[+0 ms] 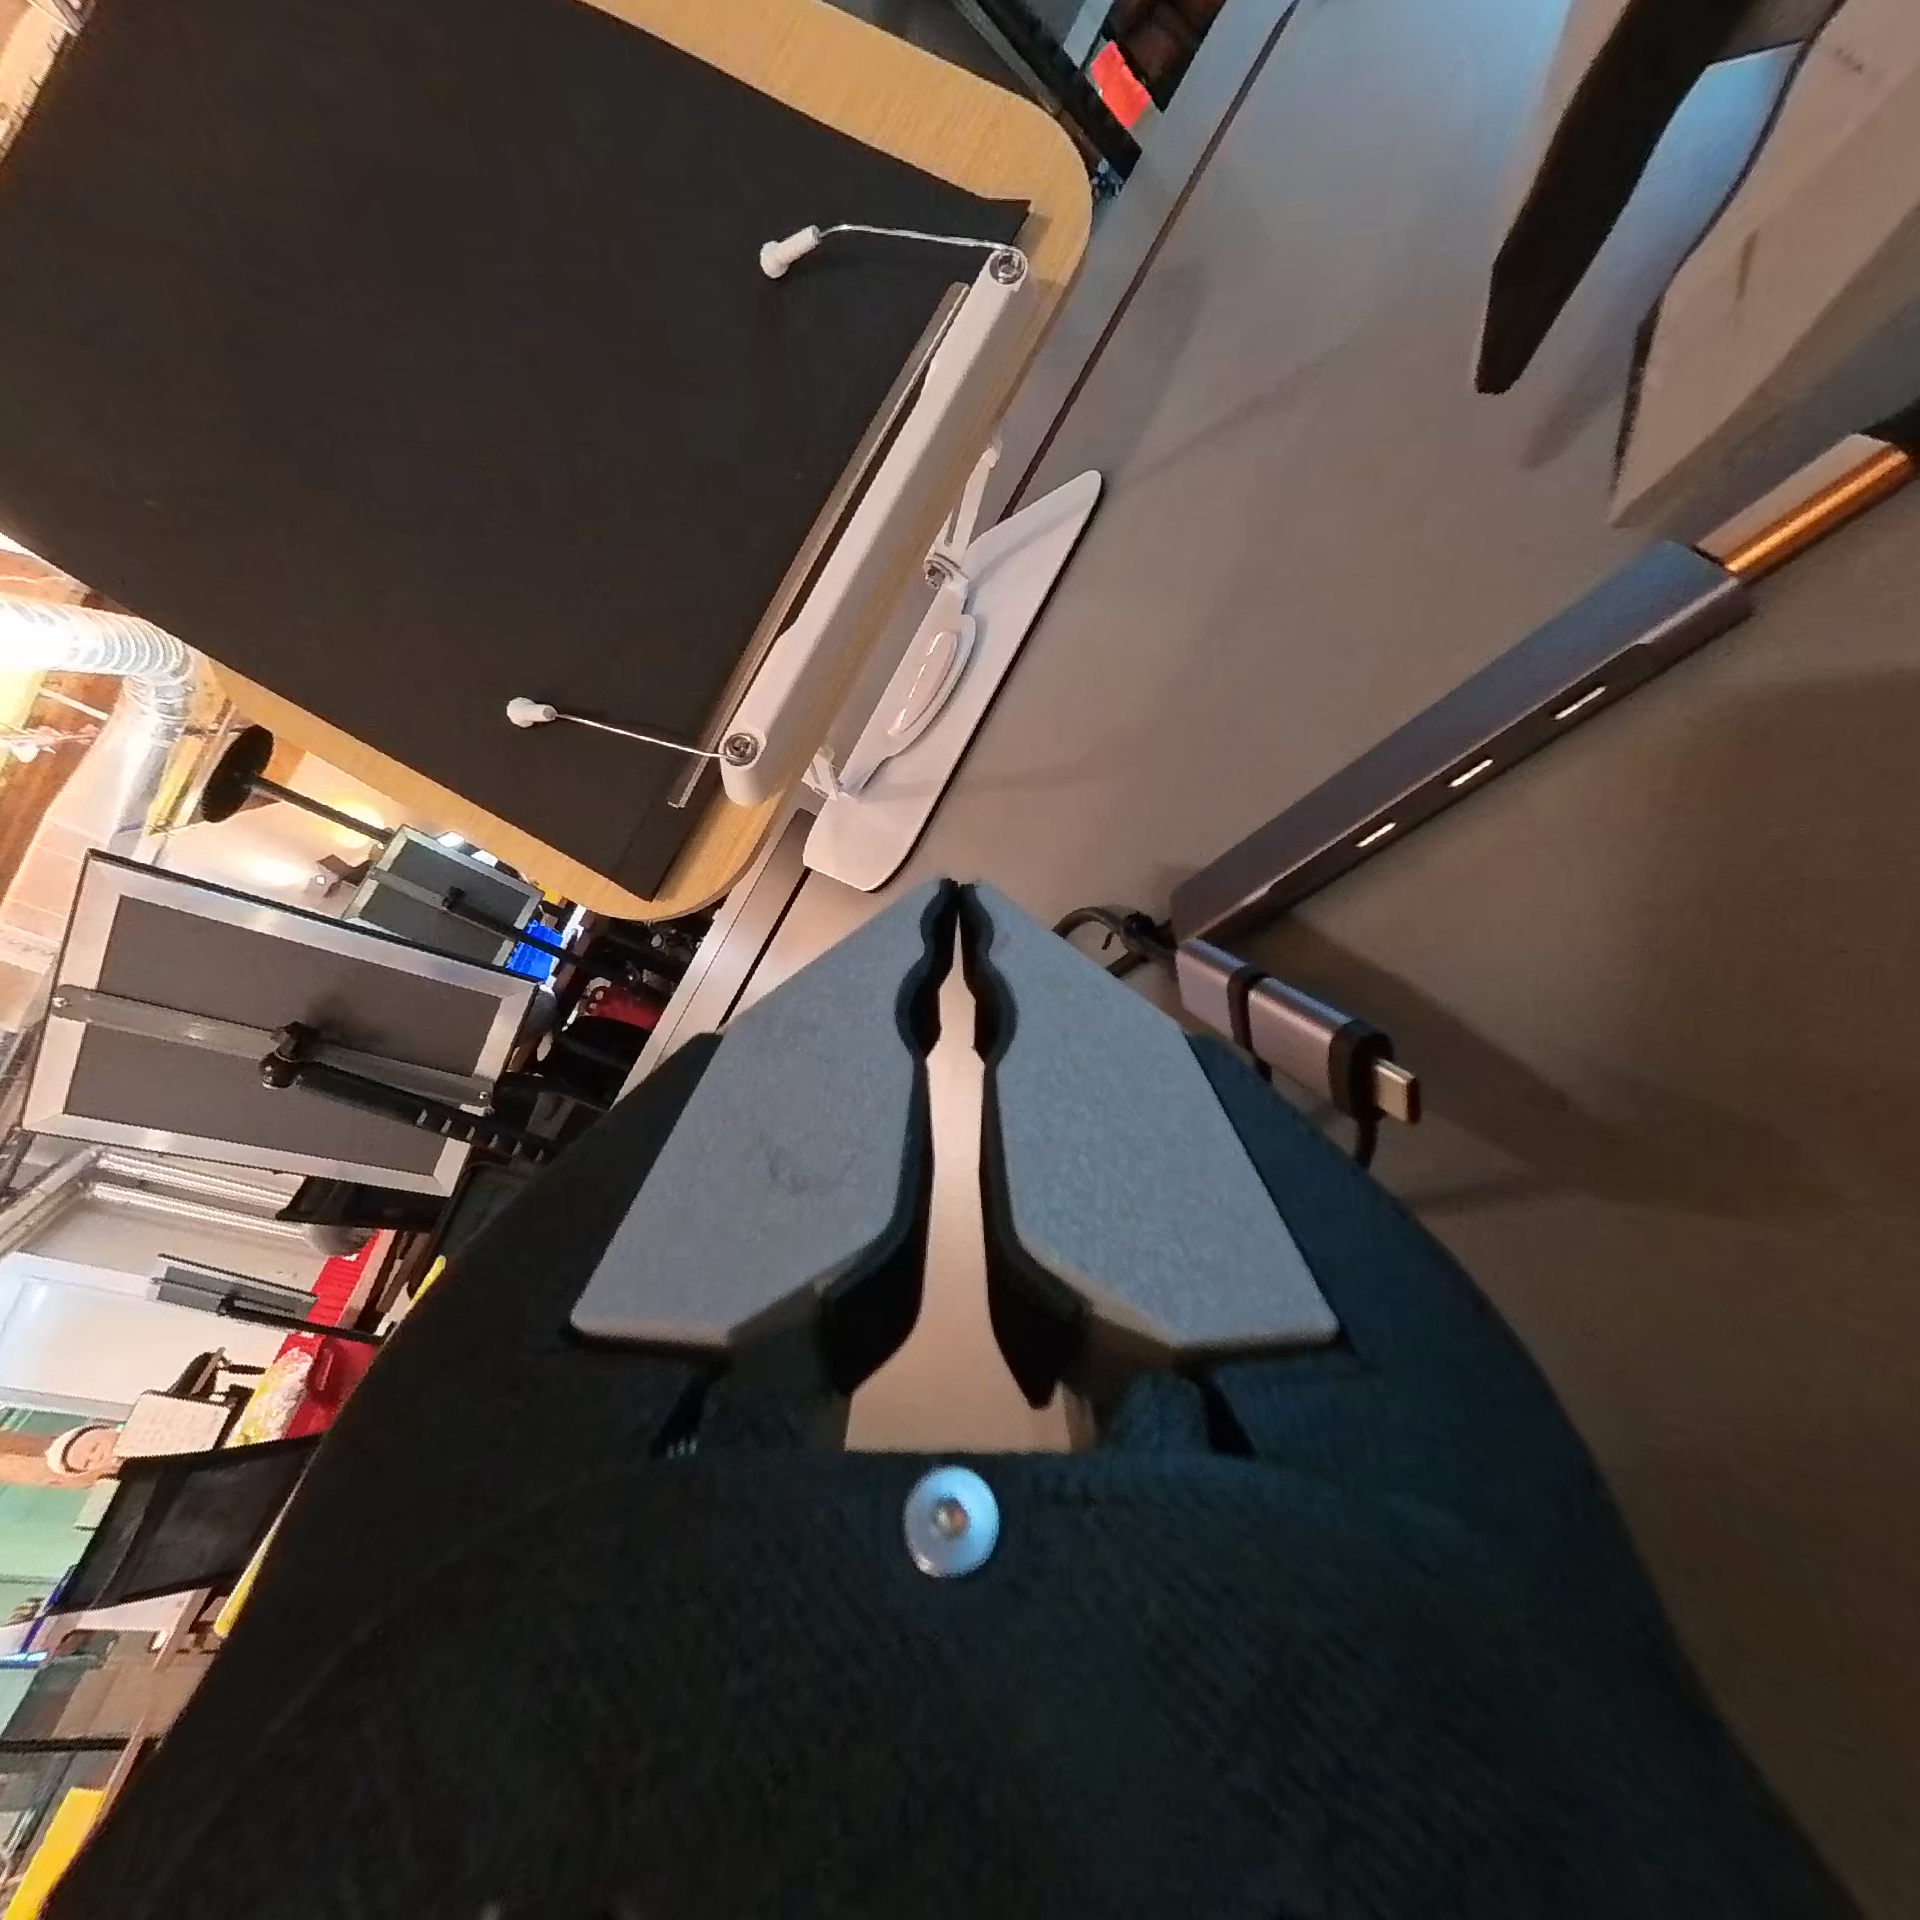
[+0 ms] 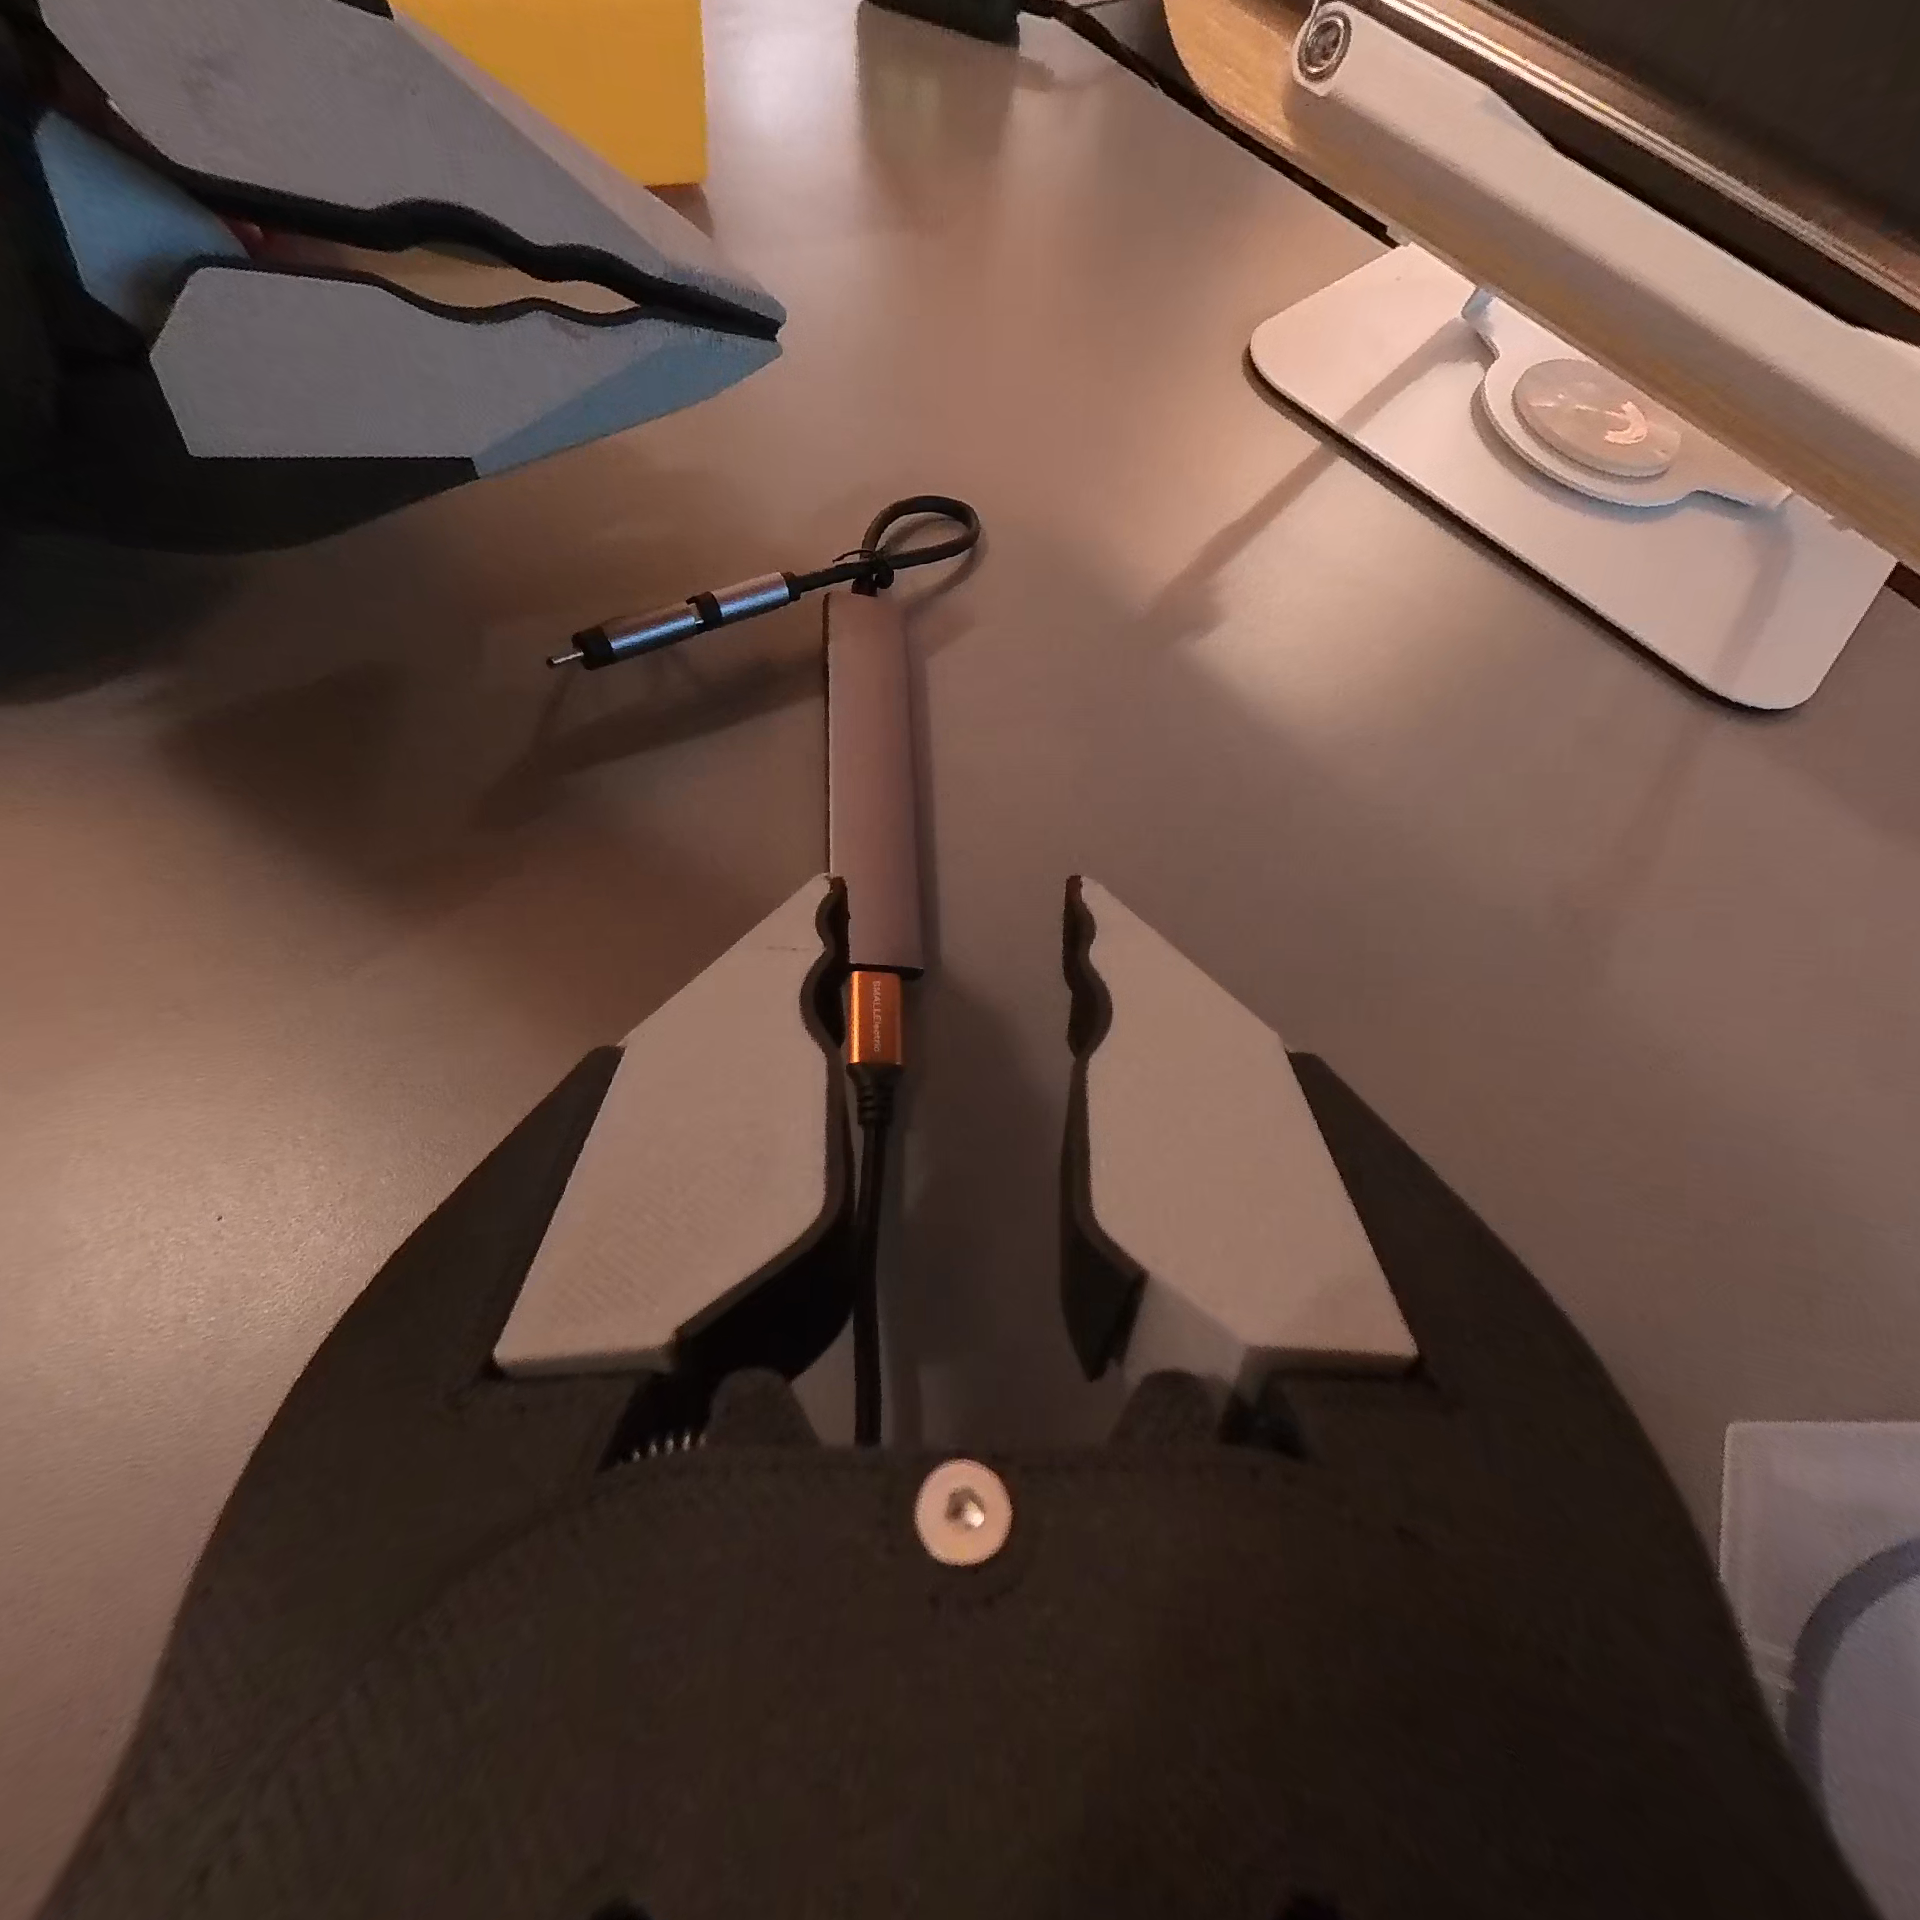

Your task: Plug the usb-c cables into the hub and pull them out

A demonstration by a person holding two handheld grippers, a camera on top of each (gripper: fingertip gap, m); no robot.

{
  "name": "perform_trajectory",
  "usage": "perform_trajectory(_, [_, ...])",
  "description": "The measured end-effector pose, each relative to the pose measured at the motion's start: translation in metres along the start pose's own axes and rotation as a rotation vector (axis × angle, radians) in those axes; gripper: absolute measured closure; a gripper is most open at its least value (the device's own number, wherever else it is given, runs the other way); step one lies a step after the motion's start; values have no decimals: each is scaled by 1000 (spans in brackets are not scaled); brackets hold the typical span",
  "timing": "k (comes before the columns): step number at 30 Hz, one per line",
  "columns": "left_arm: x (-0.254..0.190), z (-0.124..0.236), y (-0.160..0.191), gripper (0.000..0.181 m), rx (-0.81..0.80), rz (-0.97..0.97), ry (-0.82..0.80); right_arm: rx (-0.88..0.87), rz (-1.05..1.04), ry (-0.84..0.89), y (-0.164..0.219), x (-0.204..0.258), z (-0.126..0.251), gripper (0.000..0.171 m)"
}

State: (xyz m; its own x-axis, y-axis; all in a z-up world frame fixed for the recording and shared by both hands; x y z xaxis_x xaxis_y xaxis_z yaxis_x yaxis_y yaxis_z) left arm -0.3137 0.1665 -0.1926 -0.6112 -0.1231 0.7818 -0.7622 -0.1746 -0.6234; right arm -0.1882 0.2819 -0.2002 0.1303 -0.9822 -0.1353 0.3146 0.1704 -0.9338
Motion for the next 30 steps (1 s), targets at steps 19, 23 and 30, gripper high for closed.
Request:
perform_trajectory(19, [14, 70, -75, 176, -50, 400, 382, 7, 28, 3, 0, 2, -1, 133])
perform_trajectory(23, [81, 122, -92, 163, -76, 536, 396, 7, 43, 8, 0, 3, -1, 133])
perform_trajectory(30, [169, 201, -3, 147, 301, 501, 342, -9, 10, 12, 0, 0, 1, 133])
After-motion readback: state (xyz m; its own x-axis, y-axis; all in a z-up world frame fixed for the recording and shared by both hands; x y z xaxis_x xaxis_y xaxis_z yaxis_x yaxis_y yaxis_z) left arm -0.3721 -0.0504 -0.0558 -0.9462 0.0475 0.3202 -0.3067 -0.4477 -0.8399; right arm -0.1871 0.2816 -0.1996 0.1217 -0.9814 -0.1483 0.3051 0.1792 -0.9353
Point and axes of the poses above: each gripper's, where its closed fingertips meet, z back along the fingers, y out of its underside, x = y × z across the jaws, the point moved 7 cm from there along z, back along the fingers, and after that the axes turned 13 degrees about -x, right-handed, at the moved point
